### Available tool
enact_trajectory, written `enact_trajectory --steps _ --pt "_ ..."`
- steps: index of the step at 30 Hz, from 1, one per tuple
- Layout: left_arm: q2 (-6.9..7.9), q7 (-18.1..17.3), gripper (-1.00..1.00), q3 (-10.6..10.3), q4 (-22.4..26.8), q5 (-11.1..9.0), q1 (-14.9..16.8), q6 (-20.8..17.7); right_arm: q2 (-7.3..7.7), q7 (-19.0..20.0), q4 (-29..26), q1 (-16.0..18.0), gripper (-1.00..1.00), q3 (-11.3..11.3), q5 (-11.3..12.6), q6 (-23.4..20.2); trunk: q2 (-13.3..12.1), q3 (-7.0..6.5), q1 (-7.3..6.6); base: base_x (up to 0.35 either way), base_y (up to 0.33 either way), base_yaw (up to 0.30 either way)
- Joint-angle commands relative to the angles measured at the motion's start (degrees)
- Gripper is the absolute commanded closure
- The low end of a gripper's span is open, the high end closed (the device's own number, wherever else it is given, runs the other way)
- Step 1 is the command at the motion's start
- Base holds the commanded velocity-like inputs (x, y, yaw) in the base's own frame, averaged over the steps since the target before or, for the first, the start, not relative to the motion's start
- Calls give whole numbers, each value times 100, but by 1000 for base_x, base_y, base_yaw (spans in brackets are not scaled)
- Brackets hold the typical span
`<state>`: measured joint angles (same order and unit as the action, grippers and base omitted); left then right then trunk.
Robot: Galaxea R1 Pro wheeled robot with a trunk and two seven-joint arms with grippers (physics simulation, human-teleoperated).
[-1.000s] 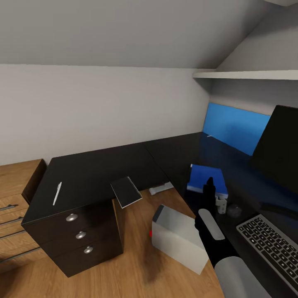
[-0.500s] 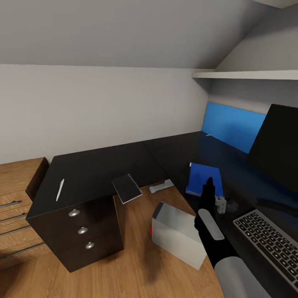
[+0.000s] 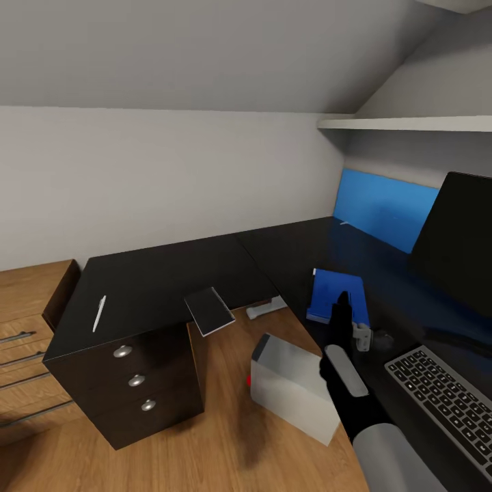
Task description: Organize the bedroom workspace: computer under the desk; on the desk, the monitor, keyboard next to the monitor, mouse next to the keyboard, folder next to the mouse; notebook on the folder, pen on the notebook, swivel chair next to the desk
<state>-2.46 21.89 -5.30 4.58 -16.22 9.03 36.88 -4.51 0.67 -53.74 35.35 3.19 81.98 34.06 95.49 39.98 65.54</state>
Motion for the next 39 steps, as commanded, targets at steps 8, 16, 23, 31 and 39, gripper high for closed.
enact_trajectory --steps 8,16,23,31,39 --pt "0 35 -100 -50 -1 -38 3 4 -57 36 3 -4 -100 649 61 32 2 5 -1 0 0 0" --pt "0 35 -100 -50 -1 -39 3 4 -227 21 7 -99 -100 1081 61 7 2 4 -1 0 0 24" --pt "0 35 -100 -50 -1 -39 3 4 -236 -1 12 -118 -100 1460 64 2 2 -16 -1 0 0 218" --pt "0 35 -100 -55 -2 -39 3 5 -239 -15 14 -134 -100 1573 65 -66 2 -39 -1 0 0 227" --pt "0 35 -100 -33 -2 -39 3 4 -262 -20 10 -252 -100 1584 86 -350 2 -41 -1 0 0 118"
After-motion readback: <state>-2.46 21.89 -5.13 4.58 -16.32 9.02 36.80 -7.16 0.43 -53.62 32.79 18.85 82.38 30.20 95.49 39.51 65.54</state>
